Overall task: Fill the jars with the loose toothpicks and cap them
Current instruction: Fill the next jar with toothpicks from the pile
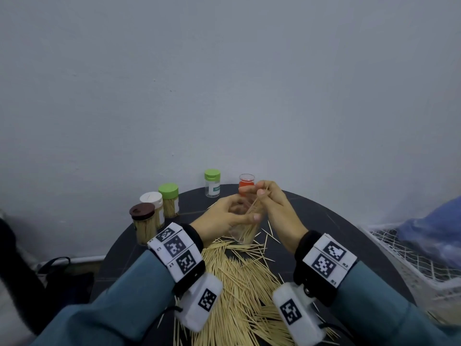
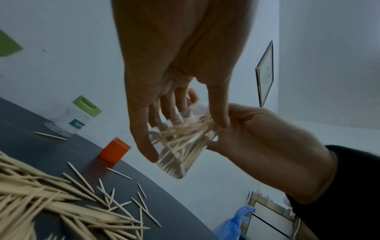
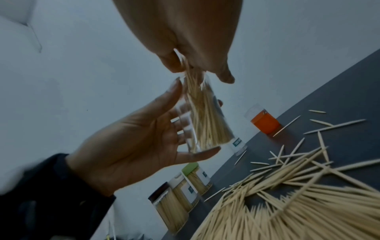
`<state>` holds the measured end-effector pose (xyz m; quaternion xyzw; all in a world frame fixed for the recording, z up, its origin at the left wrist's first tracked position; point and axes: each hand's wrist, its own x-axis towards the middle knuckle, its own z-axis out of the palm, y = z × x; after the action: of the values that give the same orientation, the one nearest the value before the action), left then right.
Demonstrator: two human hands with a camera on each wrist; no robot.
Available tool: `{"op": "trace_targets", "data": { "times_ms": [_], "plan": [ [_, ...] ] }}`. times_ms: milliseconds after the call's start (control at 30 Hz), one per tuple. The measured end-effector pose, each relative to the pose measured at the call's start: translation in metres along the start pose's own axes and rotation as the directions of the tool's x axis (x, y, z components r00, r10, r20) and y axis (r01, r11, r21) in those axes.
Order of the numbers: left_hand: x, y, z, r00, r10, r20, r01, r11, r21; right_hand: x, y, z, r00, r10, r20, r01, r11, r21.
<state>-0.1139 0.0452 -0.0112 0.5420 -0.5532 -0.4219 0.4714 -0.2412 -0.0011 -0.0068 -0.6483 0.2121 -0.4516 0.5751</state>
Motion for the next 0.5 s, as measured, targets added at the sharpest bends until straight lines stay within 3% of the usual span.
{"op": "trace_targets", "data": {
  "times_ms": [233, 400, 500],
  "plan": [
    [-0.0058, -0.0009, 0.0002, 0.999, 0.030, -0.032, -0.029, 0.999, 0.045, 0.0021, -0.0020, -0.0016, 1.000, 0.013, 0.023, -0.010, 0.994, -0.113],
    [-0.0087, 0.0003, -0.0011, 0.996, 0.077, -0.034, -0.074, 0.993, 0.089, 0.0030, 0.0031, -0.0049, 0.986, 0.151, 0.068, -0.125, 0.949, -0.291],
    [-0.0071, -0.0029, -0.0021, 0.996, 0.089, -0.021, -0.086, 0.988, 0.125, 0.0019, 0.0004, -0.0066, 0.956, 0.266, 0.125, -0.183, 0.872, -0.453]
  ]
}}
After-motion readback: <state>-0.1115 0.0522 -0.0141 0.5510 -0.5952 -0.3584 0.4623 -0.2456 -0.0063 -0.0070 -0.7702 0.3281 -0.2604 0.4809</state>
